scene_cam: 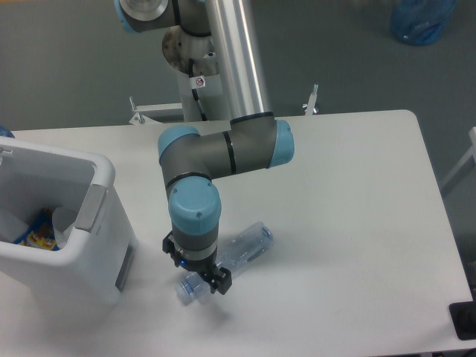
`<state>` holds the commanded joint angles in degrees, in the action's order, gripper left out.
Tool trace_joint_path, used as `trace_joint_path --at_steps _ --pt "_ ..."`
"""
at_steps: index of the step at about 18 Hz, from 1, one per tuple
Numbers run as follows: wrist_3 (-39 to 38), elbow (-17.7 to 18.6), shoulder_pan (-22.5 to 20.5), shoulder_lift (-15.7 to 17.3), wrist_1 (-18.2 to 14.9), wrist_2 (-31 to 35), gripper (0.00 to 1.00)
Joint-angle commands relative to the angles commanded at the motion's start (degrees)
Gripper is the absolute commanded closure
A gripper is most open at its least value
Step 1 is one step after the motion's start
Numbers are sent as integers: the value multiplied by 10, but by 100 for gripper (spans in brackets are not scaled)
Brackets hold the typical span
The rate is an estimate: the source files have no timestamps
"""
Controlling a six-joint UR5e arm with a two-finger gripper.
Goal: Place the trash in the trash can
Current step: 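Close the gripper around the bottle's neck end and lift it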
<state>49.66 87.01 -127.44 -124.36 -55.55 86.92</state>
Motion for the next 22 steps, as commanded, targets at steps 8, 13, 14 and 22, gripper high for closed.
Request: trace_joint_path --at_steps 8,13,14,22 --pt "-1 -3 2 -11 1 5 4" --pt "-9 -26 12 -28 -4 40 38" --pt "-9 -30 12 -28 -4 41 44" --pt "-10 -40 8 -3 -5 33 62"
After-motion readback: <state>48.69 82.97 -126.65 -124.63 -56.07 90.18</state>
